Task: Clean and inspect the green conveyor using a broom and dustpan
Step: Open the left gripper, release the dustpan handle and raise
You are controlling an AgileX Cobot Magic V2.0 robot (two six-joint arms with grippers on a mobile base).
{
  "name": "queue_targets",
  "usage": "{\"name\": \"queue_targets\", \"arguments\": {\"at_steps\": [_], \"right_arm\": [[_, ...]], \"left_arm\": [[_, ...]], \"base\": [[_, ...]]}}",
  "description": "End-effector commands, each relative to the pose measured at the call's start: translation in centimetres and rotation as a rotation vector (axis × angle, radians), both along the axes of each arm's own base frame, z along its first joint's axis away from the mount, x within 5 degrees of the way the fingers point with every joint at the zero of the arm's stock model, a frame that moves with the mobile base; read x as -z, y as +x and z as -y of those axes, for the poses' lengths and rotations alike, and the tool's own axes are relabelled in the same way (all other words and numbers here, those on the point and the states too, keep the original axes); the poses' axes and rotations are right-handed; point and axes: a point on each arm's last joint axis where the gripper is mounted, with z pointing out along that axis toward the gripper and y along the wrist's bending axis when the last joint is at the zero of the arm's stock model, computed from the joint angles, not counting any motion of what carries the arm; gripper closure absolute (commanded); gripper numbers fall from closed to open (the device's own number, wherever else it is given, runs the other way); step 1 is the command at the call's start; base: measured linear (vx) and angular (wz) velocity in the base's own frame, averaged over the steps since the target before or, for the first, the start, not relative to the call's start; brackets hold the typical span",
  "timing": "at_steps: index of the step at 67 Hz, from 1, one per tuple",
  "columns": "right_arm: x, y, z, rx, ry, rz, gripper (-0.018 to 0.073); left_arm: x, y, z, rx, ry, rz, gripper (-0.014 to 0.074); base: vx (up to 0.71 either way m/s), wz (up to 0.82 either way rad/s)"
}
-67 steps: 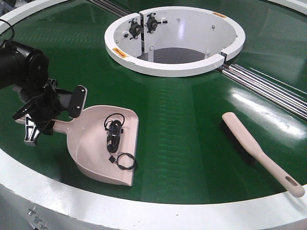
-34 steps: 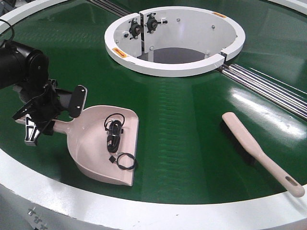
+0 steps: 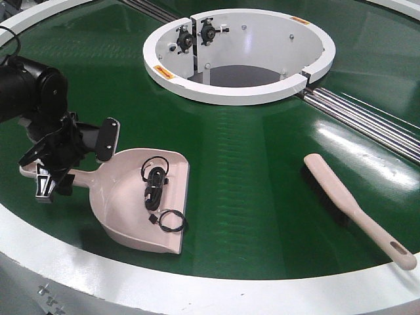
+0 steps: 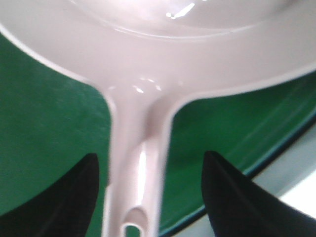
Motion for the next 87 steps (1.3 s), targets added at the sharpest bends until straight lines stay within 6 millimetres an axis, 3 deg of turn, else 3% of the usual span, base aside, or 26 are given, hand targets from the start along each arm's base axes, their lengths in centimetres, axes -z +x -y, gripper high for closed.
{"name": "queue_targets", "arguments": {"at_steps": [1, 12, 26, 40, 55, 74, 87], "right_arm": [[-1.5, 0.0, 0.1, 0.011, 0.004, 0.089, 0.0055], [-1.5, 0.0, 0.1, 0.011, 0.004, 0.089, 0.0055], [-1.5, 0.0, 0.1, 0.011, 0.004, 0.089, 0.0055], [-1.5, 0.0, 0.1, 0.011, 0.004, 0.089, 0.0055], [-1.5, 0.0, 0.1, 0.011, 0.004, 0.089, 0.0055], [-1.5, 0.0, 0.1, 0.011, 0.004, 0.089, 0.0055], [-1.4, 0.3, 0.1, 0.011, 0.003, 0.07, 0.0055]], "left_arm": [[-3.8, -1.2, 0.0, -0.014, -0.018, 0.064, 0.0158], [-6.3, -2.9, 0.1, -0.035, -0.084, 0.074, 0.0182], [-11.2, -6.0, 0.7, -0.188, -0.307, 0.186, 0.0232], [-14.7, -8.6, 0.2, -0.643, -0.501, 0.273, 0.0277], [-16.8, -10.7, -0.6, -0.825, -0.565, 0.333, 0.0293], [-21.2, -18.1, -2.4, -0.849, -0.925, 0.675, 0.0293], [-19.7, -23.1, -3.6, -0.815, -1.158, 0.874, 0.0293]], "base": [[0.0, 0.0], [0.0, 0.0], [0.0, 0.0], [0.0, 0.0], [0.0, 0.0], [0.0, 0.0], [0.0, 0.0]]}}
